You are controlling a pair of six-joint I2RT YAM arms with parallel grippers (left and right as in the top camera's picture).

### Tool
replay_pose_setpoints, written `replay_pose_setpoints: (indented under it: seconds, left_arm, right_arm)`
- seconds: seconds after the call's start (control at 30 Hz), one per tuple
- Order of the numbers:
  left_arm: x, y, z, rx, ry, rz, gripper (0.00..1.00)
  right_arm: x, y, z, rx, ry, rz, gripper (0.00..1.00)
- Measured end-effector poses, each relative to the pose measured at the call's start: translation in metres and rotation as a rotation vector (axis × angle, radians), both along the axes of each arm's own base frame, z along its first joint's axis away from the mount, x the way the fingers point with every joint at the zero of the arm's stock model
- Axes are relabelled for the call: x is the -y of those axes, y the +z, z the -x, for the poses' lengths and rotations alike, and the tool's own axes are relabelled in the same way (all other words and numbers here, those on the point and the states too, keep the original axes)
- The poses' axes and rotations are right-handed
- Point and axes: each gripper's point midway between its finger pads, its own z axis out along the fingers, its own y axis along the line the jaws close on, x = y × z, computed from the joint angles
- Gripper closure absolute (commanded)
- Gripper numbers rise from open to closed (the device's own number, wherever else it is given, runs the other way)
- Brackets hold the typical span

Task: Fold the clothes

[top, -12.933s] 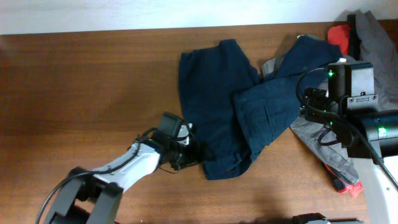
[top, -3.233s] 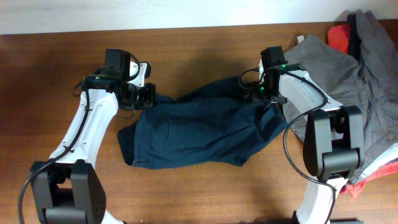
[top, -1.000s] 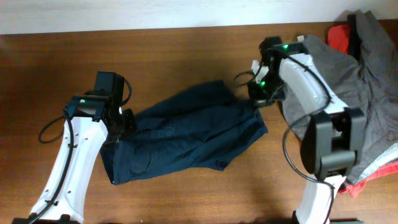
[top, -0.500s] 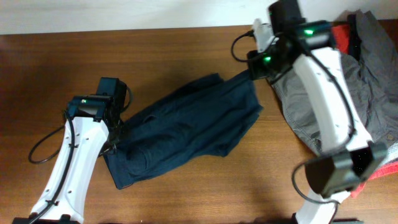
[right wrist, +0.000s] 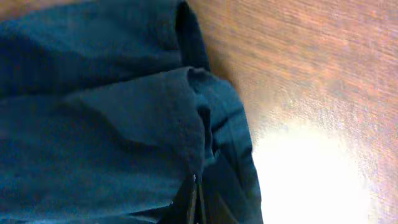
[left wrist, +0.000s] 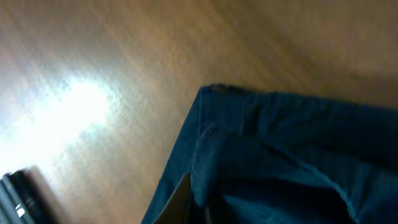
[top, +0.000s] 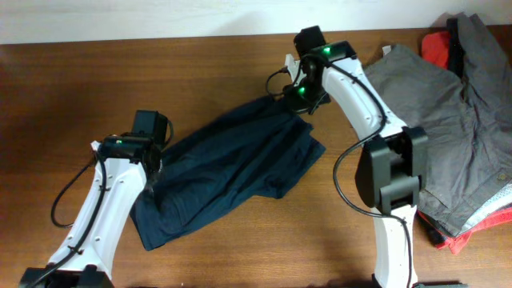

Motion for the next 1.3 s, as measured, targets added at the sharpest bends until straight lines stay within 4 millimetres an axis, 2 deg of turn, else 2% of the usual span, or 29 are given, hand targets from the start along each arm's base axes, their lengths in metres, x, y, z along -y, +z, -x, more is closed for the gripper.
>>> replay_pose_setpoints:
  seconds: [0.03,0.07,0.1,0.2,0.27,0.3,0.37,0.43,0.5,0.53,0.6,0.7,0.8,0.97,1.1,1.2,1.23,1.27,1.3]
  left_arm:
    - [-0.002,0.001,-0.005,0.027,0.005,-0.014,0.48]
    - [-0.004,0.003,-0.01,0.049,0.008,-0.028,0.13]
    - [-0.007,0.006,-0.017,0.086,0.014,-0.049,0.07]
    - [-0.02,0.017,-0.029,0.153,0.03,-0.124,0.04]
    - [-0.026,0.023,-0.033,0.149,0.013,-0.146,0.05]
    - [-0.03,0.029,-0.036,0.15,0.003,-0.152,0.11]
    - [-0.032,0.045,-0.048,0.167,-0.038,-0.143,0.35]
    - [-0.02,0.053,-0.059,0.165,-0.127,-0.07,0.54]
    - [-0.002,0.047,-0.059,0.138,-0.2,0.025,0.66]
    - [0.008,0.042,-0.056,0.11,-0.241,0.08,0.68]
    - [0.029,0.033,-0.053,0.086,-0.302,0.173,0.71]
    - [0.055,0.021,-0.047,0.054,-0.375,0.26,0.71]
    - [0.075,-0.003,-0.028,-0.024,-0.43,0.305,0.71]
    - [0.078,-0.037,-0.009,-0.088,-0.44,0.319,0.7]
    - [0.078,-0.064,-0.009,-0.057,-0.446,0.318,0.71]
    - [0.076,-0.081,-0.004,-0.047,-0.448,0.311,0.71]
    - [0.075,-0.086,-0.002,-0.048,-0.447,0.307,0.7]
    - [0.075,-0.088,-0.002,-0.045,-0.447,0.305,0.7]
    - [0.074,-0.091,-0.003,-0.032,-0.448,0.298,0.7]
  right_arm:
    - [-0.005,0.001,-0.005,0.027,0.007,-0.006,0.62]
    - [-0.01,0.003,-0.011,0.057,0.015,-0.014,0.46]
    - [-0.013,0.003,-0.012,0.066,0.021,-0.016,0.44]
    - [-0.006,0.004,-0.006,0.036,-0.004,0.014,0.43]
    - [0.008,0.007,0.004,-0.018,-0.05,0.054,0.42]
    - [0.014,0.009,0.008,-0.039,-0.073,0.065,0.41]
    - [0.033,0.013,0.022,-0.108,-0.122,0.091,0.41]
    - [0.05,0.015,0.036,-0.18,-0.159,0.109,0.41]
    - [0.061,0.014,0.041,-0.209,-0.189,0.115,0.41]
    - [0.066,0.012,0.042,-0.22,-0.203,0.116,0.41]
    - [0.069,0.005,0.048,-0.247,-0.212,0.118,0.41]
    - [0.061,-0.015,0.055,-0.278,-0.203,0.088,0.42]
    - [0.05,-0.029,0.059,-0.296,-0.195,0.039,0.42]
    - [0.039,-0.036,0.063,-0.312,-0.181,-0.004,0.42]
    - [0.033,-0.036,0.061,-0.304,-0.173,-0.02,0.43]
    - [0.028,-0.036,0.057,-0.282,-0.166,-0.035,0.51]
    - [0.026,-0.037,0.054,-0.271,-0.163,-0.039,0.57]
    - [0.024,-0.039,0.053,-0.262,-0.161,-0.042,0.71]
    - [0.02,-0.041,0.051,-0.252,-0.157,-0.048,0.78]
